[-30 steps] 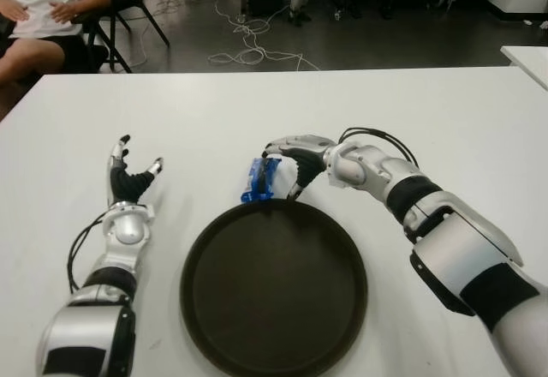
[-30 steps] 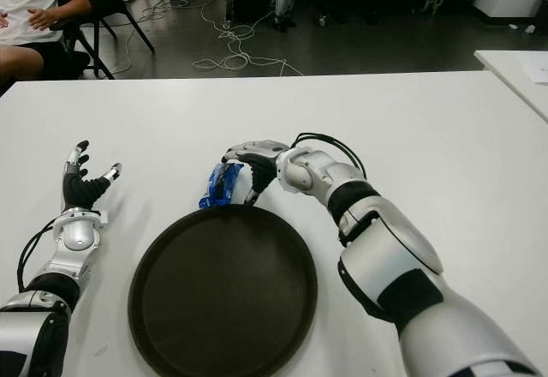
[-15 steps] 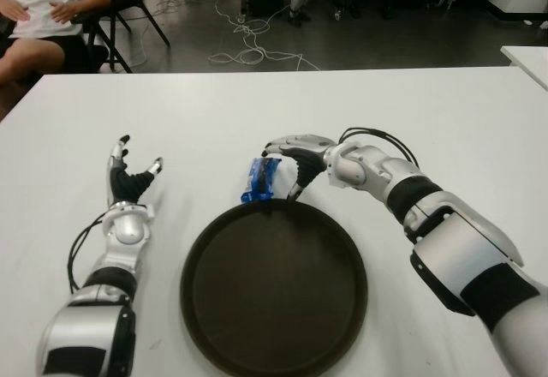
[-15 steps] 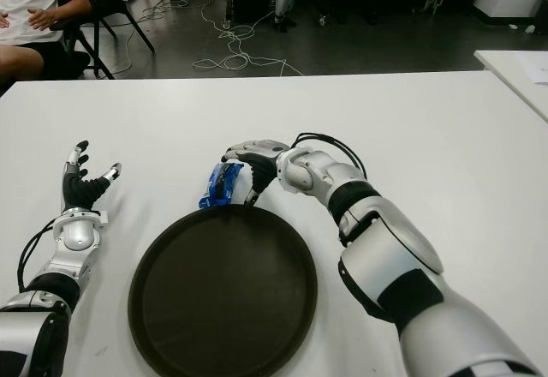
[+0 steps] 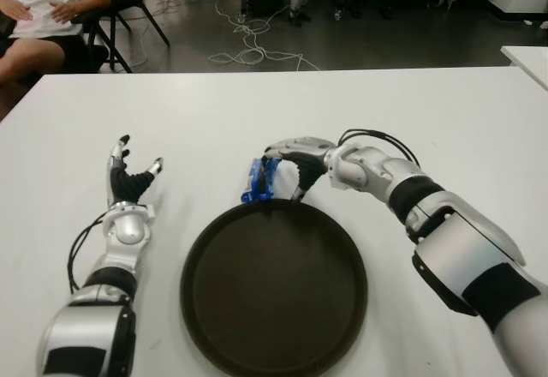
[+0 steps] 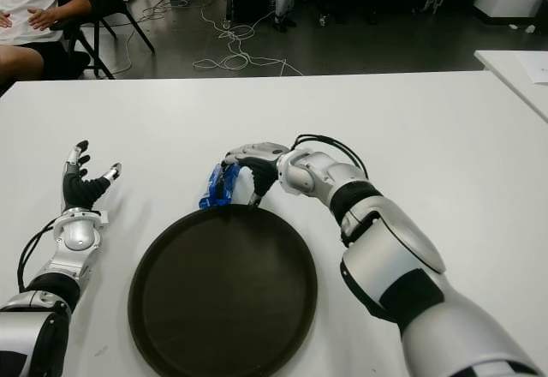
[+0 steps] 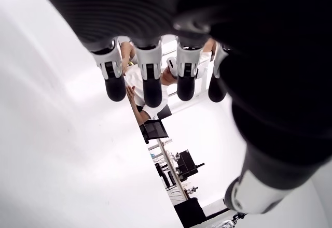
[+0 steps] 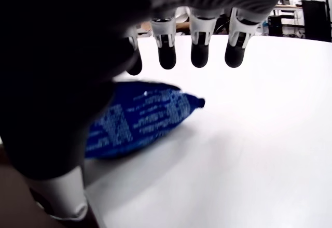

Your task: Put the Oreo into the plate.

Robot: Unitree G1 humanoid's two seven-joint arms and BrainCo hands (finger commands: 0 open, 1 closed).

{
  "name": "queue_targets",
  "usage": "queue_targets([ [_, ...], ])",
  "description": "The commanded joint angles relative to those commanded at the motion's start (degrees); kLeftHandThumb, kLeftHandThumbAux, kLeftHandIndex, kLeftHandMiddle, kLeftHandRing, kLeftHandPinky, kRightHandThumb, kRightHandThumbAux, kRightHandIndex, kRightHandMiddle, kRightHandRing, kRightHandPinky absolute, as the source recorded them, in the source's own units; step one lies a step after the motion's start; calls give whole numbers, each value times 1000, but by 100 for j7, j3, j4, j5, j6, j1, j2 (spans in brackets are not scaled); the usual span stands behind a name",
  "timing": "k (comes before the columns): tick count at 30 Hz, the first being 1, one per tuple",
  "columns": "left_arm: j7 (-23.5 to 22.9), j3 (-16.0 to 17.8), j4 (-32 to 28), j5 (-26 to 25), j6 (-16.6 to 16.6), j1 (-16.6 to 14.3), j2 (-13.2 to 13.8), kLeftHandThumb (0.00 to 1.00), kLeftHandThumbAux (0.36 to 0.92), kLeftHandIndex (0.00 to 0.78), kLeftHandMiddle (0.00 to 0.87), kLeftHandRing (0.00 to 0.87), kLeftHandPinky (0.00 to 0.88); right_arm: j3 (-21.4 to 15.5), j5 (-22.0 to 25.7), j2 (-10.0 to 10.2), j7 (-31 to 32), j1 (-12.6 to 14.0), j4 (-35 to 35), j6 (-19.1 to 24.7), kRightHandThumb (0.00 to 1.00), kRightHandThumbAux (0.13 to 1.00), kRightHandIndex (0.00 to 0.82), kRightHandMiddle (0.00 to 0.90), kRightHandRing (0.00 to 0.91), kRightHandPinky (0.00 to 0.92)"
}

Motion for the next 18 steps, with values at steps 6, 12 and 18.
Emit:
queue_targets([
  [6,-41,30,4,-53,-20,-6,-21,0,756,51,83,62,45,33,-47,3,-40,-18,10,-48,0,760,0,0,0,0],
  [12,-36,51,6,-79,-38,-4,-36,0,751,53,87,65,51,20,-28,36,-39,-44,-8,-92,0,742,0,0,0,0],
  [18,1,48,12,-68,-44,-8,-47,0,777,59,102,75,51,-35,34,64,91,-95,-49,-179,0,746,0,0,0,0],
])
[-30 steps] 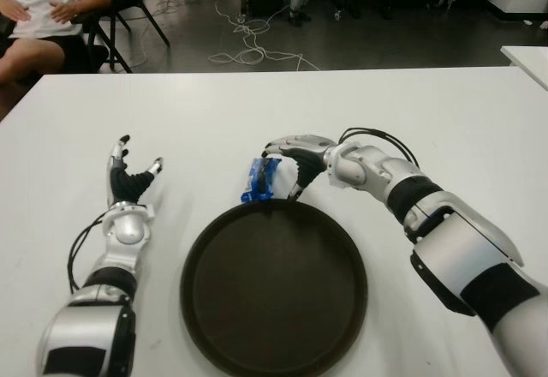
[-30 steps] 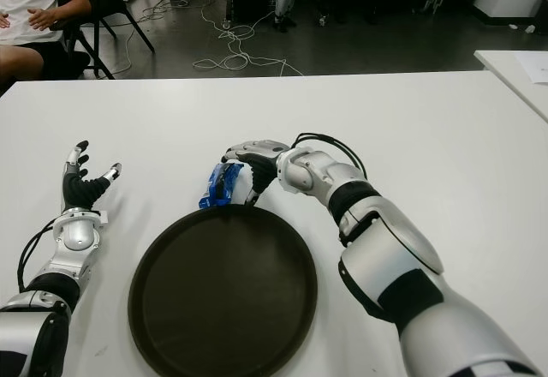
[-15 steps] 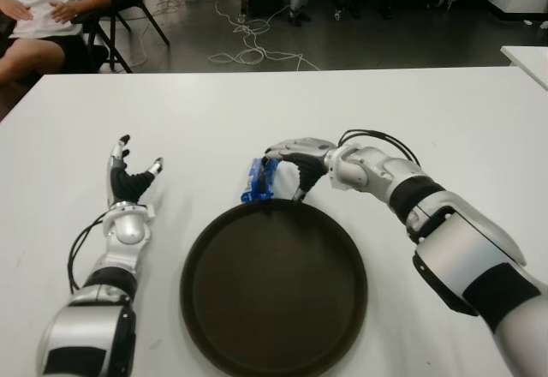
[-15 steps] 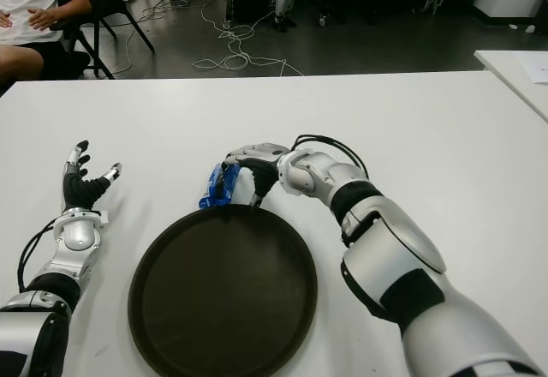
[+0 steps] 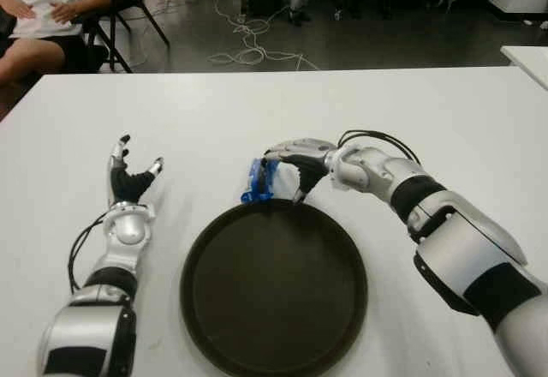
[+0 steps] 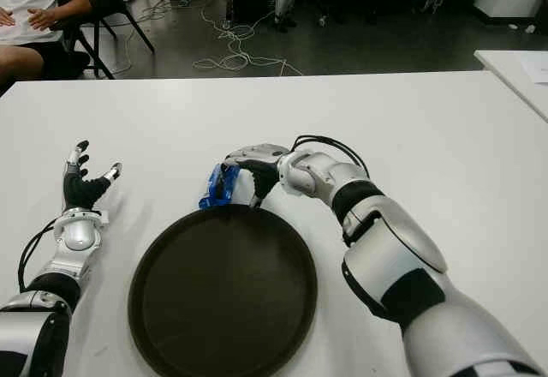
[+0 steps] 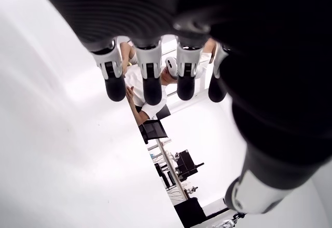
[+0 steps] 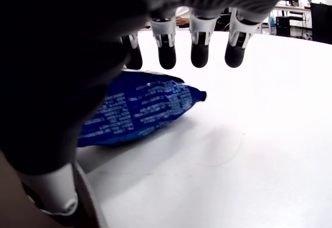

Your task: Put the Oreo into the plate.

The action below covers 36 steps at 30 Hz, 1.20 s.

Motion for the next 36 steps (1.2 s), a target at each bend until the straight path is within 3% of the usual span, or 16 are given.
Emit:
queue_targets([
  [13,33,-17,16,20,46,-22,-11,0,765,66,115,90,57,194,-205,77,-174,-51,44,14,0,785,0,0,0,0],
  [36,-83,17,31,-33,-32,-25,-13,0,760,59,92,68,50,143,-94,100,-135,-90,30,-10,0,788,0,0,0,0],
])
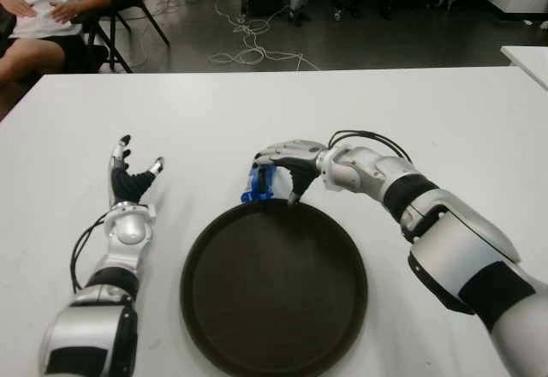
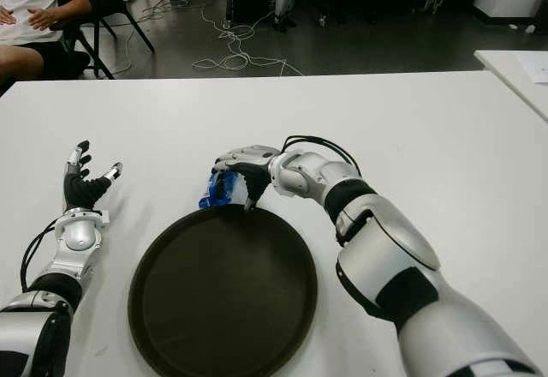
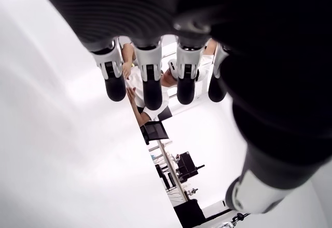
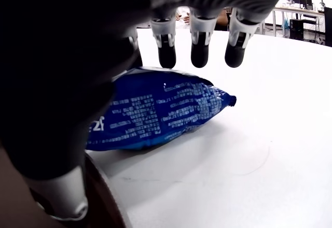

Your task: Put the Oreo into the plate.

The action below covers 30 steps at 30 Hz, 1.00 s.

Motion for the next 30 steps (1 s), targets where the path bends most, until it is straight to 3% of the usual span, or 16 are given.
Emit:
queue_targets([
  [7,52,-26,22,51,19,-8,14,0,732,64,98,78,61,-31,19,-1,-43,7,-3,14,0,795,0,0,0,0],
  [30,197,-55,24,101,108,-22,-12,0,752,65,102,83,56,33,-22,99,-88,-50,45,80,0,771,0,0,0,0],
])
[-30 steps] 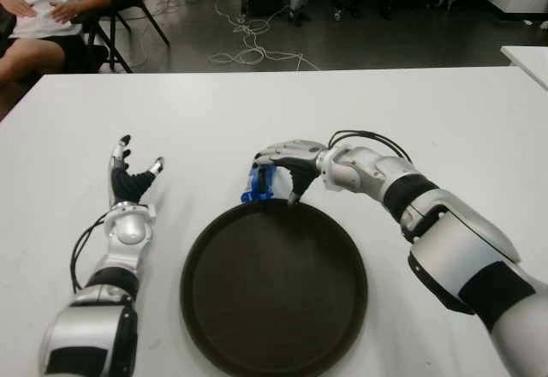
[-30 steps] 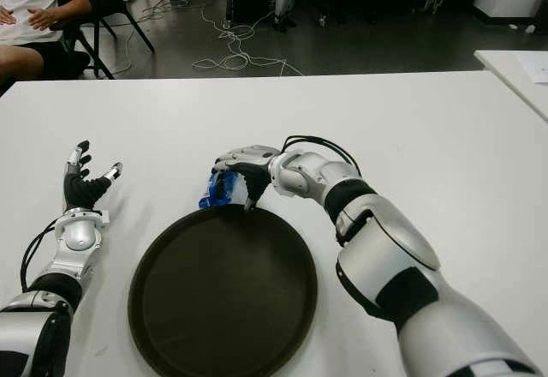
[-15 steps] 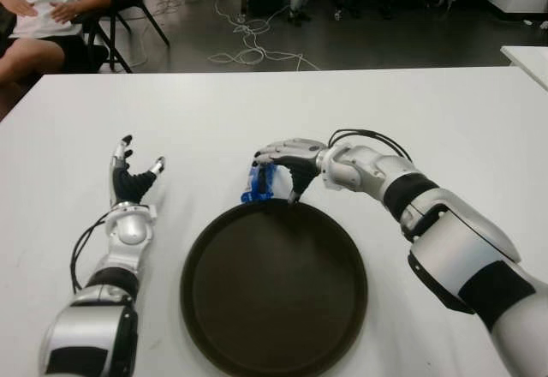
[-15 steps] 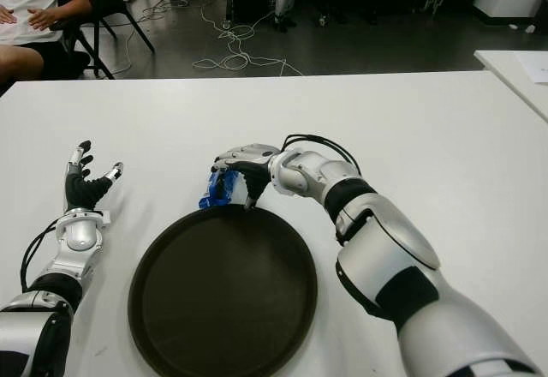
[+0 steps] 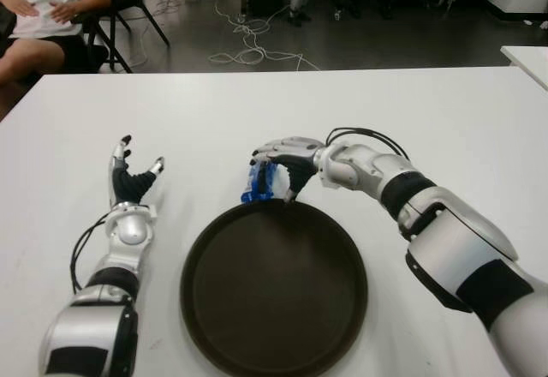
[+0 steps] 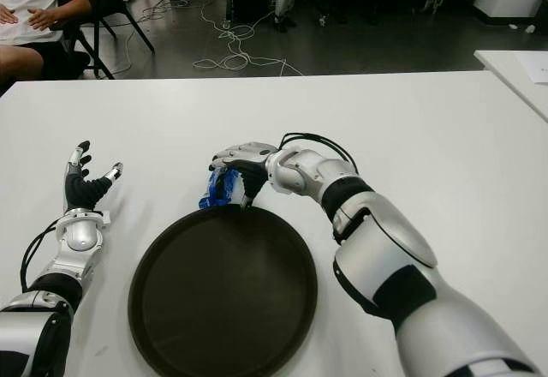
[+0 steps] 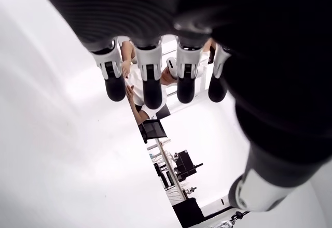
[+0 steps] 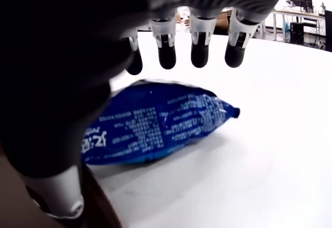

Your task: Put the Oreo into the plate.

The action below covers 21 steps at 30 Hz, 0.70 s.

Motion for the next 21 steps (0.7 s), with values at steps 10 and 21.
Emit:
queue_targets([
  [10,27,-12,-12,-11,-36,11,-2,0,754,70,114,93,64,2,12,22,112,-40,-6,-26,0,782,0,0,0,0],
  [21,-129,39,-21,-108,-123,23,-25,0,764,59,100,75,57,5,9,91,163,-76,-16,3,0,773,0,0,0,0],
])
